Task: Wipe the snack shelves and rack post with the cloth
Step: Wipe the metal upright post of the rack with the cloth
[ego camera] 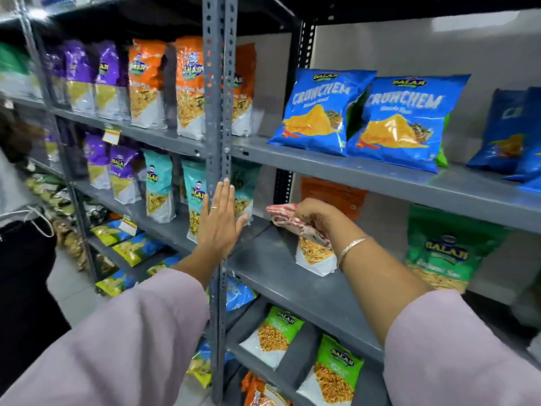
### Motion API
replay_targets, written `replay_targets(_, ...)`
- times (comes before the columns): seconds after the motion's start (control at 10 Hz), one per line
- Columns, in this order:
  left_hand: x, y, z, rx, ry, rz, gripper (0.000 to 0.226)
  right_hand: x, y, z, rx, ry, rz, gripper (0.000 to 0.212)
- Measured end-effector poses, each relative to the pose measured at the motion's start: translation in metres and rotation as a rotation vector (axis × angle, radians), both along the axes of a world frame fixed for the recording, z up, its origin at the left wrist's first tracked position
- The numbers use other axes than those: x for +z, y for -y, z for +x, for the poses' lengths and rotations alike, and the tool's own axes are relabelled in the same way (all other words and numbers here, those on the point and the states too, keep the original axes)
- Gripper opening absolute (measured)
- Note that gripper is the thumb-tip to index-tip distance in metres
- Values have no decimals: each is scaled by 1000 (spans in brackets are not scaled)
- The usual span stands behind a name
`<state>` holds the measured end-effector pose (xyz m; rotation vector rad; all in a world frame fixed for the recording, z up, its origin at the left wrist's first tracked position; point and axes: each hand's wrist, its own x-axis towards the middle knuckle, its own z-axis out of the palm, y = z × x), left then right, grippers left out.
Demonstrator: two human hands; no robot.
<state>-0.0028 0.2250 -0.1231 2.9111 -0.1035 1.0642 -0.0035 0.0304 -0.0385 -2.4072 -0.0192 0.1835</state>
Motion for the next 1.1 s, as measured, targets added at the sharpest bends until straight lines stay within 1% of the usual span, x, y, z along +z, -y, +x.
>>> replay_targets(0.1,-10,-17,33,5,26,67,71,-34,-19,31,-142,7,70,38)
replay_targets(0.2,-12,-28,69,-69,91,105,75,-67,-35,61,-177,-36,298,51)
replay_targets(0.3,0,-37,113,-235,175,55,75,-98,-56,101,-392,-70,292,40)
replay_targets(0.4,1,-44,146,-313,222,67,70,-120,-65,127,-536,-34,167,35)
replay_targets(0.5,-19,-48,172,-401,301,58,75,-148,-74,144,-504,-47,223,42)
replay_targets(0.6,-32,-45,185,-446,403,17,78,-168,-78,149,-438,-21,210,56)
replay_targets(0.7,-31,-42,191,-485,456,-32,76,-218,-76,158,-473,54,73,53)
replay_targets(0.8,-30,-43,193,-543,473,-54,61,-251,-89,154,-504,-31,-232,59)
replay_targets(0.9,-30,-43,194,-535,477,-51,59,-262,-101,161,-604,-70,-284,61)
replay_targets(1.0,-32,-43,194,-510,482,-58,62,-256,-114,173,-636,-118,-314,58)
replay_targets(1.1,-32,-43,196,-478,494,-39,72,-250,-120,182,-633,-168,-342,56)
